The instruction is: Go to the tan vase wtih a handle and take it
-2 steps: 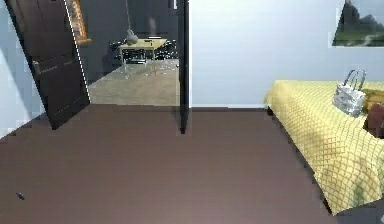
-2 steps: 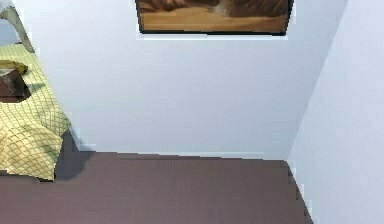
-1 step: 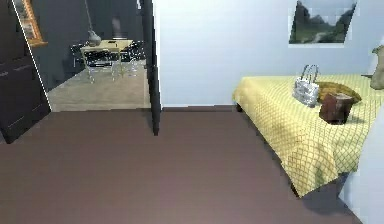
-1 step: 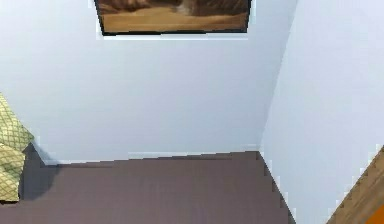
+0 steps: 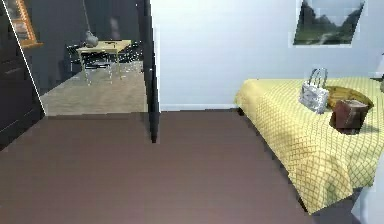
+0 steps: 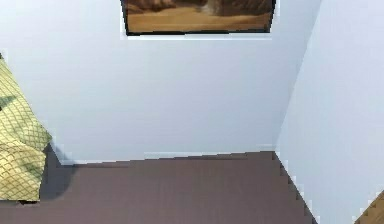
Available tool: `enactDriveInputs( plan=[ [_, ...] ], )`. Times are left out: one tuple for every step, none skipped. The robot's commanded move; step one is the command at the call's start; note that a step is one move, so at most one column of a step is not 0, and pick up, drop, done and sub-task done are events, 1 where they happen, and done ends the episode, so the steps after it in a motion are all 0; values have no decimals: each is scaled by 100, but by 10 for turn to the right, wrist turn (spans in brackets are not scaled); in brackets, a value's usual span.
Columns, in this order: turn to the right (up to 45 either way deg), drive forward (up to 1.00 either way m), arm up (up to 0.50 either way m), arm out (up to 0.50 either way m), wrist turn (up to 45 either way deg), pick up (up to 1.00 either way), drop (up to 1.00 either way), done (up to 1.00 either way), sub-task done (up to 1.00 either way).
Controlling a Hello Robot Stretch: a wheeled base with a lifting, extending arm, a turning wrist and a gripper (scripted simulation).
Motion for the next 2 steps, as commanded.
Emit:
enactDriveInputs(
  plan=[
    [-300,0,0,0,0,0,0,0,0],
    [0,100,0,0,0,0,0,0,0]
  ],
)
